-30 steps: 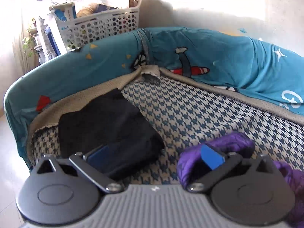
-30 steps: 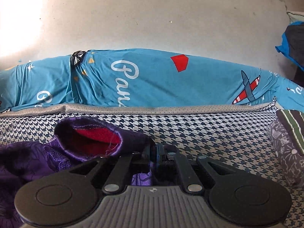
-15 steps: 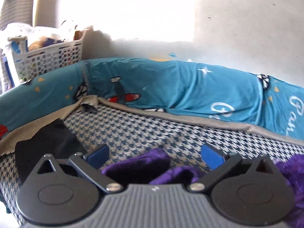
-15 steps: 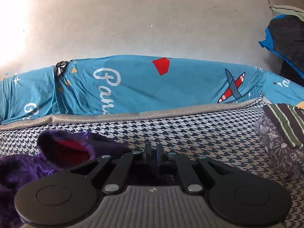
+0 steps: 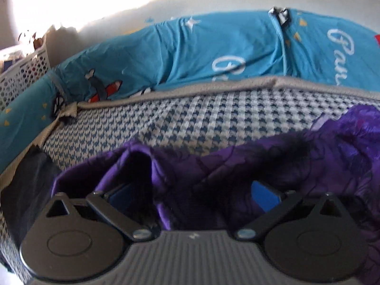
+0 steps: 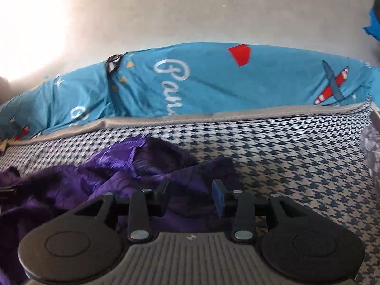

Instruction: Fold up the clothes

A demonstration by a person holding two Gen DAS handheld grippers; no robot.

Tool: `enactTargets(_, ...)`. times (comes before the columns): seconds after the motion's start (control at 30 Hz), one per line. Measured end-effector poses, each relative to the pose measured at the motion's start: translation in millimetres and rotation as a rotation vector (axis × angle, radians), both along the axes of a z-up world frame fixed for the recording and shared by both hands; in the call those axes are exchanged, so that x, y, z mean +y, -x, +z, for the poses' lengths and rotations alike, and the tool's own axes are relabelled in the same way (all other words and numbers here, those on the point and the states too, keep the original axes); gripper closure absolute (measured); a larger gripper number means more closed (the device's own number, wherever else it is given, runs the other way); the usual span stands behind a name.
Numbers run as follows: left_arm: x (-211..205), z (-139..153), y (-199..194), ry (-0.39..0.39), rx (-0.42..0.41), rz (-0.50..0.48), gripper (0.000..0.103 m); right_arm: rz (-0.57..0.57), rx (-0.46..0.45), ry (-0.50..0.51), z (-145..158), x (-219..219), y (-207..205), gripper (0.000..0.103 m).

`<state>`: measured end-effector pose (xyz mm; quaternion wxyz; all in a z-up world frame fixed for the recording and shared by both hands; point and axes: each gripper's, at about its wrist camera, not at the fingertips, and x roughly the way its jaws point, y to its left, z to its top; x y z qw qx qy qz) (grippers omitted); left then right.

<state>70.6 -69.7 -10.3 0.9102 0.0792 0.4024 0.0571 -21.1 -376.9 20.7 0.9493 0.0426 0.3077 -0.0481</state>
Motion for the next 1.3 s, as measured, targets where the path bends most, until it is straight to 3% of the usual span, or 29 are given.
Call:
enactTargets(0.2, 46.3, -16.7, -3.1, 0.080, 0.110, 0.147, 0.000, 0.226, 0.020, 0.095, -5.6, 25.2, 9.9, 0.047)
enactTargets(0.33, 61.4, -21.3, 2.1, 0.085, 0.145, 0.173, 0.000, 0.345, 0.023, 0.182, -11.3, 45.9, 15.8, 0.046)
enactTargets(0.53, 63.0, -20.1, 6.2, 0.017, 0.139, 0.175, 0.000, 0.430, 0.064, 0.224, -21.2, 60.3, 13.1, 0.044)
enactTargets(0.67, 66.3, -21.2, 7.9, -0.005, 0.146, 0.184, 0.000, 0.492, 0.066, 0.219, -24.3, 64.9, 15.3, 0.030)
enactTargets(0.8, 69.5, -18.7, 10.9, -0.004, 0.141, 0.189, 0.000, 0.477, 0.072, 0.284, -31.4, 71.8, 12.9, 0.027)
enactTargets(0.93, 61.1, -4.3, 20.0, 0.011, 0.076, 0.158, 0.000, 0.431, 0.091, 0.304, -34.9, 74.2, 6.2, 0.028)
enactTargets(1.07, 60.4, 13.9, 25.8, 0.109, 0.016, 0.150, 0.000, 0.380, 0.078, 0.232, -29.6, 65.3, 1.7, 0.056)
enactTargets(1.17, 57.6, 20.0, 25.2, 0.134, -0.006, 0.172, 0.000, 0.333, 0.068, 0.171, -24.4, 55.7, -3.0, 0.075)
enactTargets(1.3, 50.5, 23.0, 27.8, 0.118, -0.029, 0.171, 0.000, 0.258, 0.025, 0.084, -14.6, 39.5, -5.1, 0.089)
